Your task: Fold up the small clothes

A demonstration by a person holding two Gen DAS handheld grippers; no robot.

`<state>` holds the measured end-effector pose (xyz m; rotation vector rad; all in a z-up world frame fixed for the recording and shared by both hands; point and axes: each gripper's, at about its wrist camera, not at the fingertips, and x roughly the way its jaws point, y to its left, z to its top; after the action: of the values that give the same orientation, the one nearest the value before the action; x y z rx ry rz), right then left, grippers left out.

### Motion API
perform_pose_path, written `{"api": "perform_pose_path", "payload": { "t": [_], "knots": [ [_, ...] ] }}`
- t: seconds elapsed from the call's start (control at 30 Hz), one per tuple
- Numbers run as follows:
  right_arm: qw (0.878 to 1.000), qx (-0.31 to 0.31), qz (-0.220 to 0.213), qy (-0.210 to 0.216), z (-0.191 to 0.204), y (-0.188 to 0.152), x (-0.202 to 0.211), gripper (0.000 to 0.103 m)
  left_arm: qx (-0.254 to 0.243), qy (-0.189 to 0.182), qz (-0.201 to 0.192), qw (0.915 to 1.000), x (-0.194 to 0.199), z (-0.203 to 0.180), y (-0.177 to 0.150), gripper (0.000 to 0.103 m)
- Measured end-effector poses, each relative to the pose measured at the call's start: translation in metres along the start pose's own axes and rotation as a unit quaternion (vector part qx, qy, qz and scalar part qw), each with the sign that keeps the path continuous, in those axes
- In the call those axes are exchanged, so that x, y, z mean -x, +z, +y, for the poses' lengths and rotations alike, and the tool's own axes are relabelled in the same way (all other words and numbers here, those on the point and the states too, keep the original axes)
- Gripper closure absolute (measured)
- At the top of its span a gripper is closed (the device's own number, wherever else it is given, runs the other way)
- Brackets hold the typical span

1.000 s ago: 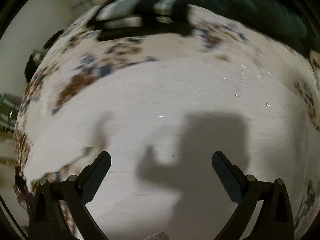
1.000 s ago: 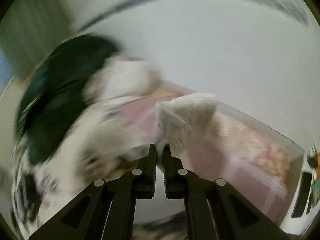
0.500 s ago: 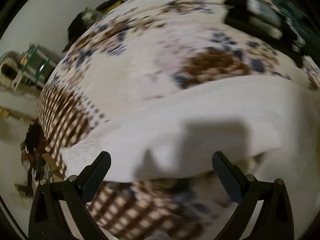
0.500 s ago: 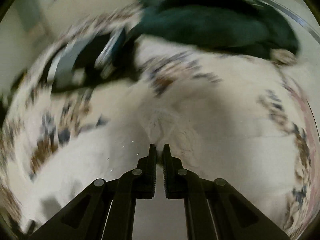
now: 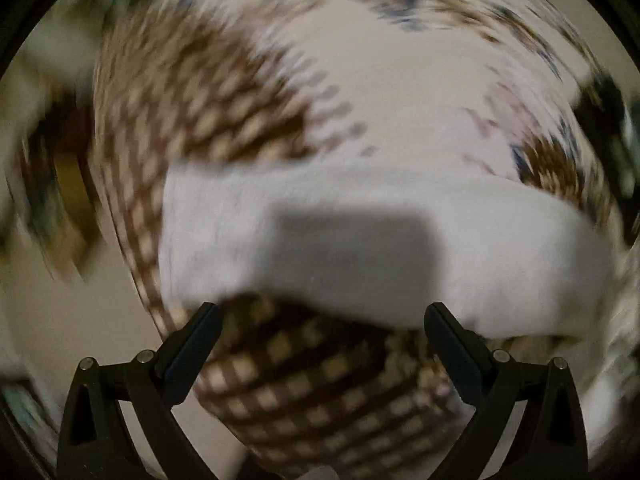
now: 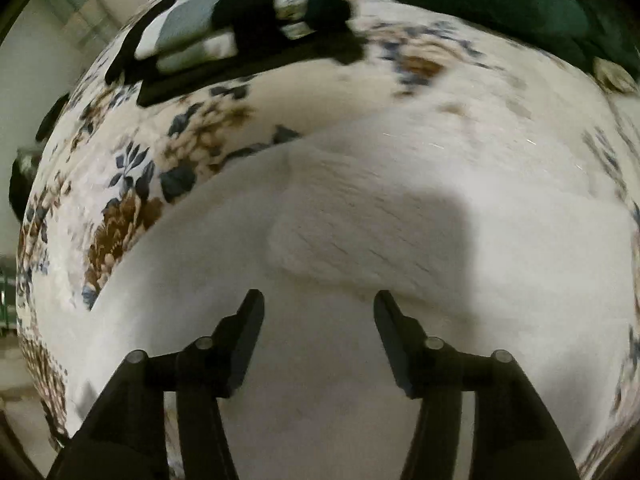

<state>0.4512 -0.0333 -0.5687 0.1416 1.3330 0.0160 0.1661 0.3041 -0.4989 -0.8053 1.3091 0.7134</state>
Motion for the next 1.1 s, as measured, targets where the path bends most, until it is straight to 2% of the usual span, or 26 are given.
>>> {"api": "perform_pose_path", "payload": {
  "t": [0.03,0.1,0.17,0.2,0.23,0.27,0.3,0.37,0.43,0.5,0.53,0.6,0.63,0.73,0.77,0.83,0.87,0.9,0.93,0.97,1.0,1.1],
  "knots": [
    [1.0,-0.005,0.003,-0.006,-0.007,-0.007,0.006,0.043,0.028,-0.017,0.013,0.9994,-0.004,0.01,-0.001,0.0],
    [1.0,-0.01,0.007,-0.018,-0.018,-0.019,0.015,0.043,0.132,-0.073,0.049,0.9874,-0.026,0.041,0.0,0.002],
    [0.999,-0.006,0.012,-0.031,-0.028,-0.03,0.018,0.043,0.202,-0.111,0.031,0.9725,-0.039,0.061,0.007,0.005],
    [0.999,-0.004,0.017,-0.037,-0.032,-0.032,0.018,0.043,0.219,-0.116,0.02,0.9686,-0.043,0.066,0.01,0.009],
    [0.999,-0.003,0.022,-0.044,-0.036,-0.036,0.017,0.043,0.248,-0.124,0.0,0.9608,-0.047,0.074,0.019,0.011],
    [0.998,-0.004,0.023,-0.051,-0.04,-0.04,0.015,0.043,0.265,-0.123,-0.021,0.9562,-0.048,0.078,0.024,0.026],
    [0.998,-0.004,0.022,-0.059,-0.045,-0.042,0.014,0.043,0.276,-0.112,-0.038,0.954,-0.047,0.082,0.03,0.055],
    [0.996,-0.001,0.017,-0.088,-0.05,-0.045,0.014,0.043,0.285,-0.105,-0.059,0.9508,-0.04,0.08,0.037,0.093],
    [0.991,0.006,0.016,-0.13,-0.056,-0.046,0.014,0.04,0.271,-0.101,-0.088,0.9532,-0.028,0.075,0.044,0.093],
    [0.988,0.003,0.012,-0.151,-0.063,-0.044,0.016,0.019,0.227,-0.088,-0.125,0.9619,-0.008,0.06,0.052,0.093],
    [0.988,-0.004,0.007,-0.153,-0.07,-0.042,0.018,0.015,0.199,-0.082,-0.143,0.9661,0.004,0.049,0.052,0.093],
    [0.987,-0.012,-0.001,-0.158,-0.081,-0.039,0.023,0.013,0.127,-0.067,-0.18,0.9731,0.032,0.017,0.056,0.094],
    [0.987,-0.014,-0.004,-0.161,-0.086,-0.037,0.025,0.013,0.096,-0.068,-0.194,0.9738,0.043,0.002,0.057,0.094],
    [0.989,-0.03,-0.003,-0.145,-0.111,-0.033,0.031,0.013,0.009,-0.073,-0.227,0.9711,0.074,-0.052,0.052,0.094],
    [0.989,-0.041,-0.003,-0.139,-0.125,-0.032,0.033,0.013,-0.033,-0.076,-0.238,0.9677,0.086,-0.082,0.044,0.094],
    [0.99,-0.062,-0.002,-0.13,-0.149,-0.034,0.039,0.013,-0.102,-0.097,-0.248,0.9585,0.103,-0.132,0.024,0.094],
    [0.99,-0.076,-0.002,-0.123,-0.166,-0.037,0.043,0.013,-0.152,-0.108,-0.254,0.9491,0.112,-0.172,0.004,0.094],
    [0.989,-0.088,-0.001,-0.117,-0.18,-0.04,0.046,0.013,-0.179,-0.117,-0.254,0.9433,0.116,-0.192,-0.007,0.094],
    [0.989,-0.101,0.002,-0.112,-0.197,-0.043,0.049,0.013,-0.232,-0.137,-0.244,0.9316,0.119,-0.233,-0.033,0.094],
    [0.987,-0.116,0.006,-0.11,-0.214,-0.047,0.051,0.013,-0.261,-0.148,-0.235,0.9243,0.12,-0.258,-0.051,0.094],
    [0.986,-0.131,0.01,-0.108,-0.233,-0.05,0.053,0.013,-0.298,-0.165,-0.222,0.9136,0.119,-0.292,-0.077,0.094],
    [0.981,-0.162,0.011,-0.107,-0.287,-0.064,0.061,0.013,-0.375,-0.197,-0.193,0.8852,0.109,-0.367,-0.143,0.094]
  ]
}}
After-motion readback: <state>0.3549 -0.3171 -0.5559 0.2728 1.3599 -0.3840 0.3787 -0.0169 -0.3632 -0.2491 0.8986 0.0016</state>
